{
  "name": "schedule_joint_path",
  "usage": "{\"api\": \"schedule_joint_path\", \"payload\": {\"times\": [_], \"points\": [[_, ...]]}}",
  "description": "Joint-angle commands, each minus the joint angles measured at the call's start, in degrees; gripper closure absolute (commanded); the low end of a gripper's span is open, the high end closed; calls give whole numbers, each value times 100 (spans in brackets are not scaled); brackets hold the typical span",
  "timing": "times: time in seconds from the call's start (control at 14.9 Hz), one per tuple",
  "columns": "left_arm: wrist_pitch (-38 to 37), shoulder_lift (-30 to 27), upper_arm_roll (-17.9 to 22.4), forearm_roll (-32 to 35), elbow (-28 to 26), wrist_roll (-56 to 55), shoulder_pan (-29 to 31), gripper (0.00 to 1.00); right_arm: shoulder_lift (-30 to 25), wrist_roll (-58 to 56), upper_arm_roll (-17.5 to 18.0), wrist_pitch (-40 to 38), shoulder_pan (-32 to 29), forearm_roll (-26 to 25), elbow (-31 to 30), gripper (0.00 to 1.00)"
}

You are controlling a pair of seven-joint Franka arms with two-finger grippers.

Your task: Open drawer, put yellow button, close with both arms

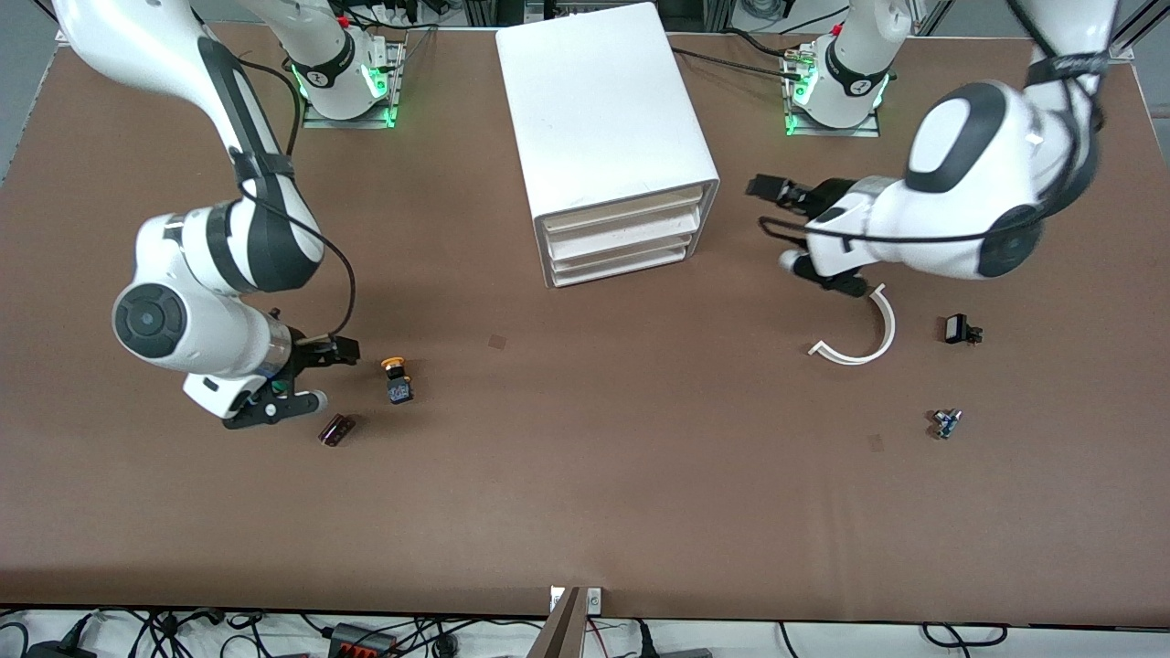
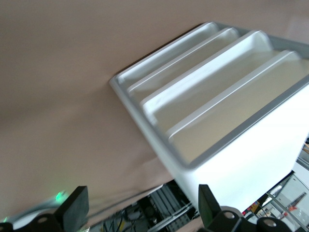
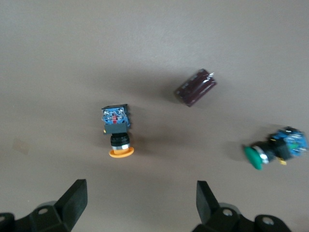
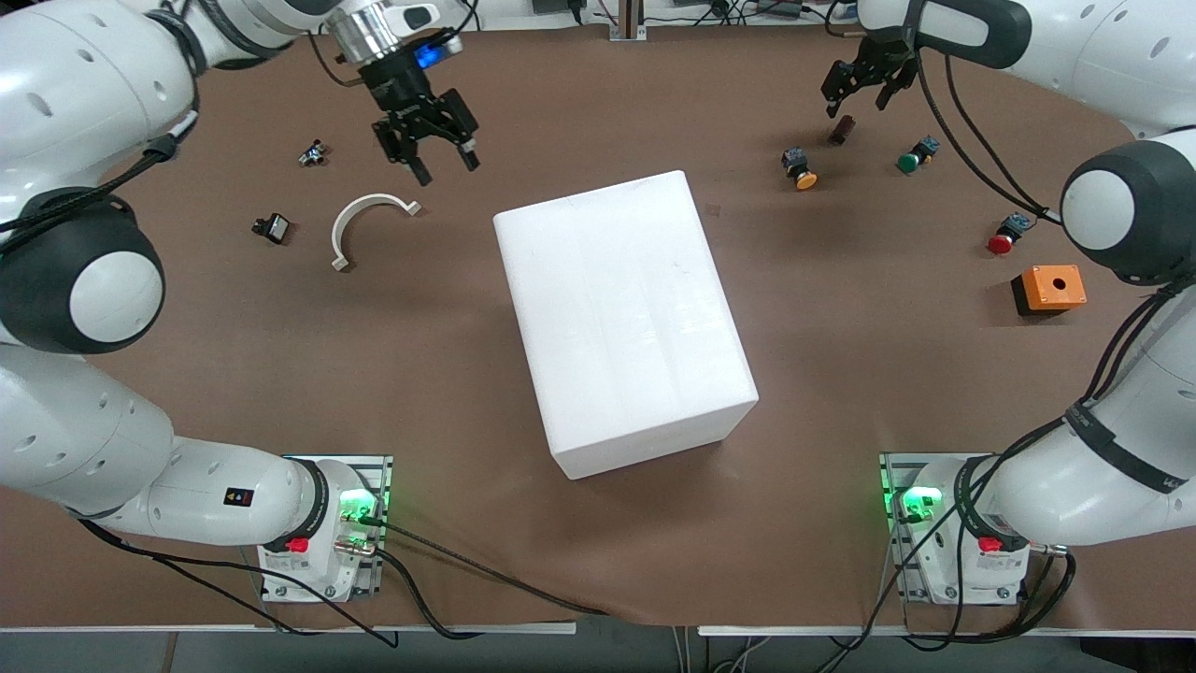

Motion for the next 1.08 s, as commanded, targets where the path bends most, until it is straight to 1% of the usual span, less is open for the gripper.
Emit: {"api": "schedule_joint_path", "payload": {"times": [0.0,0.07,0.13,0.27,0.34,0.47,0.61,0.67,0.81,0.94,1.01], "points": [[398,233,-52,-612,-166,805,15,0,313,-88,-22,237,168,92,164,0],[573,294,-52,-971,-315,1190,32,0,410,-88,-22,352,204,57,164,0],[766,347,-52,-1331,-508,1803,59,0,507,-53,-22,449,239,22,164,0],[979,549,-52,-1554,-545,2711,111,0,682,-18,-22,616,301,13,182,0],[979,619,-52,-1833,-562,2871,138,0,762,-53,-22,747,380,-13,164,0],[1075,646,-52,-2544,-834,2969,121,0,876,-1,-22,915,415,-206,156,0],[1094,699,-52,-2924,-1045,3485,94,0,929,8,-22,907,424,-207,120,0],[1085,786,-60,-3048,-1142,3784,103,3,947,17,-22,907,442,-207,112,0],[1076,971,-60,-3311,-1309,4409,94,20,1061,17,-22,924,503,-181,111,0],[1076,1015,-86,-3908,-1651,4735,59,28,1158,26,-22,942,547,-137,120,0],[1067,1050,-165,-4032,-1705,4876,68,38,1184,26,-22,942,547,-145,129,0]]}}
